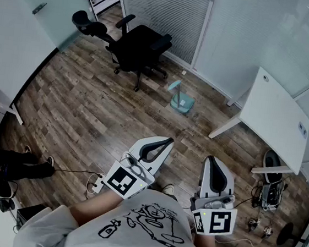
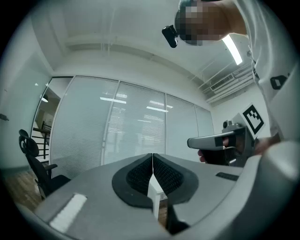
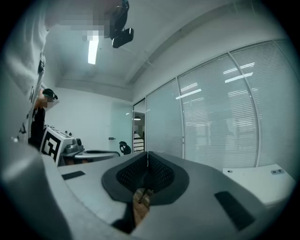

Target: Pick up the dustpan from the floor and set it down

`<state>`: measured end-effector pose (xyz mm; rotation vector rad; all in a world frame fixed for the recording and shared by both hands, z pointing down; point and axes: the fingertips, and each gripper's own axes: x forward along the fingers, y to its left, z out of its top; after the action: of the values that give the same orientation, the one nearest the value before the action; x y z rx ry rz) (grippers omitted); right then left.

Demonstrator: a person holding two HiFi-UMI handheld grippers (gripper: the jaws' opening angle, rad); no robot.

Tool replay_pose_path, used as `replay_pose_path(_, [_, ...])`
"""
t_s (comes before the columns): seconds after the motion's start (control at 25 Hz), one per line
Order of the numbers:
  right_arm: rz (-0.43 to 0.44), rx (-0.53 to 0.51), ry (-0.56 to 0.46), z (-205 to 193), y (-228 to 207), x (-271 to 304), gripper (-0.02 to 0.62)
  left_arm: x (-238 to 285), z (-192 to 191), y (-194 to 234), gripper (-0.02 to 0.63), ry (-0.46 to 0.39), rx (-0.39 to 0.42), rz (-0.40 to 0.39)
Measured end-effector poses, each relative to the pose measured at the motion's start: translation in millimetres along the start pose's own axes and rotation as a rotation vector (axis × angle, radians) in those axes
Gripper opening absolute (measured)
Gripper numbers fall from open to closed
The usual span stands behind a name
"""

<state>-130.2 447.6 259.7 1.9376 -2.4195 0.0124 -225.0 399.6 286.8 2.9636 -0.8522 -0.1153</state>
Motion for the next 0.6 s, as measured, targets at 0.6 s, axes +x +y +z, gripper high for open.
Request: replay_pose_path(0.6, [-0.022,0.012,0.016,-10,60,39,0.006,-38,-1,53,0.002,0.015,-0.019,-0.010])
